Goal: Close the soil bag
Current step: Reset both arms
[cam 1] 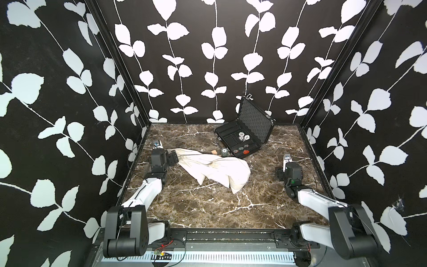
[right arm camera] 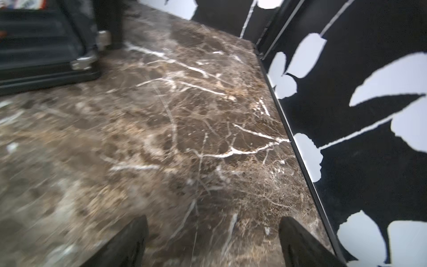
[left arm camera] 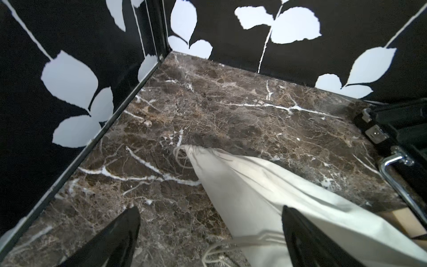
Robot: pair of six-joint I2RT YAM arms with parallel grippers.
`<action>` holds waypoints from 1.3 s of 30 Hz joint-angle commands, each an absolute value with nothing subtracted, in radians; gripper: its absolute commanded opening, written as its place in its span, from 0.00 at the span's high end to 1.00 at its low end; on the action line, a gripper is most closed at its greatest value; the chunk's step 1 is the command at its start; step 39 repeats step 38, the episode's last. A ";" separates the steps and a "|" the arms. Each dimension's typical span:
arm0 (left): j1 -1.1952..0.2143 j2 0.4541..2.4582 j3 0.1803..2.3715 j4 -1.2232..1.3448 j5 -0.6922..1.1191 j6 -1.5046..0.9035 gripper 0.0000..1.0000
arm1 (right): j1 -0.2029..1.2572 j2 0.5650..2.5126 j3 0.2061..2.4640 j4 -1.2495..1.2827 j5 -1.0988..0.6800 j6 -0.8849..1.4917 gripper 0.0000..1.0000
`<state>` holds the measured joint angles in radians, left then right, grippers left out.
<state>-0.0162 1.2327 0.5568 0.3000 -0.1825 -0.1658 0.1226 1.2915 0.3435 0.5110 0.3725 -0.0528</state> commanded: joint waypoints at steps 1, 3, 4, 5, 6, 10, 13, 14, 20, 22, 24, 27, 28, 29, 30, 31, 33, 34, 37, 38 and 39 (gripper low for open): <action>-0.022 1.256 0.436 0.542 -0.236 0.011 0.01 | 0.094 1.352 0.306 0.888 0.323 -0.003 0.08; -0.021 1.294 0.372 0.694 -0.226 0.049 0.01 | 0.084 1.400 0.304 0.922 0.256 -0.013 0.08; -0.023 1.315 0.351 0.743 -0.217 0.054 0.01 | 0.081 1.432 0.295 0.980 0.227 -0.018 0.08; -0.023 1.338 0.338 0.787 -0.198 0.068 0.01 | 0.079 1.489 0.277 1.082 0.202 -0.024 0.08; -0.032 1.358 0.332 0.834 -0.191 0.086 0.01 | 0.076 1.577 0.253 1.232 0.190 -0.033 0.07; -0.088 1.380 0.280 0.965 -0.146 0.129 0.01 | 0.063 1.520 0.291 1.038 0.126 -0.037 0.01; -0.095 1.574 0.223 1.243 -0.117 0.160 0.01 | 0.062 1.530 0.358 0.904 0.128 -0.041 0.00; -0.096 1.632 0.233 1.343 -0.090 0.179 0.01 | 0.055 1.527 0.393 0.848 0.122 -0.029 0.00; -0.027 1.550 0.397 0.894 -0.070 0.083 0.01 | 0.034 1.535 0.403 0.853 0.107 -0.009 0.01; -0.025 1.574 0.384 0.962 -0.076 0.086 0.01 | 0.034 1.533 0.404 0.849 0.106 -0.009 0.01; -0.026 1.552 0.388 0.917 -0.072 0.083 0.01 | 0.034 1.532 0.403 0.849 0.106 -0.008 0.01; -0.027 1.571 0.400 0.925 -0.010 0.108 0.01 | 0.034 1.531 0.402 0.850 0.108 -0.009 0.01; -0.030 1.566 0.407 0.906 0.009 0.121 0.01 | 0.034 1.531 0.402 0.851 0.109 -0.009 0.01; -0.032 1.558 0.408 0.885 0.010 0.122 0.01 | 0.034 1.531 0.401 0.850 0.108 -0.009 0.01; -0.032 1.557 0.413 0.874 0.011 0.121 0.01 | 0.034 1.530 0.399 0.851 0.108 -0.008 0.01; -0.032 1.562 0.414 0.882 0.010 0.122 0.01 | 0.034 1.529 0.399 0.851 0.108 -0.009 0.01; -0.032 1.573 0.413 0.902 0.008 0.121 0.01 | 0.034 1.529 0.400 0.850 0.107 -0.009 0.01; -0.032 1.569 0.415 0.895 0.006 0.121 0.01 | 0.034 1.529 0.400 0.850 0.108 -0.010 0.01; -0.032 1.565 0.412 0.895 0.008 0.122 0.01 | 0.034 1.529 0.400 0.850 0.107 -0.009 0.01; -0.032 1.565 0.406 0.903 0.008 0.122 0.01 | 0.034 1.530 0.399 0.851 0.107 -0.009 0.01; -0.032 1.565 0.406 0.903 0.008 0.122 0.01 | 0.034 1.530 0.399 0.851 0.107 -0.009 0.01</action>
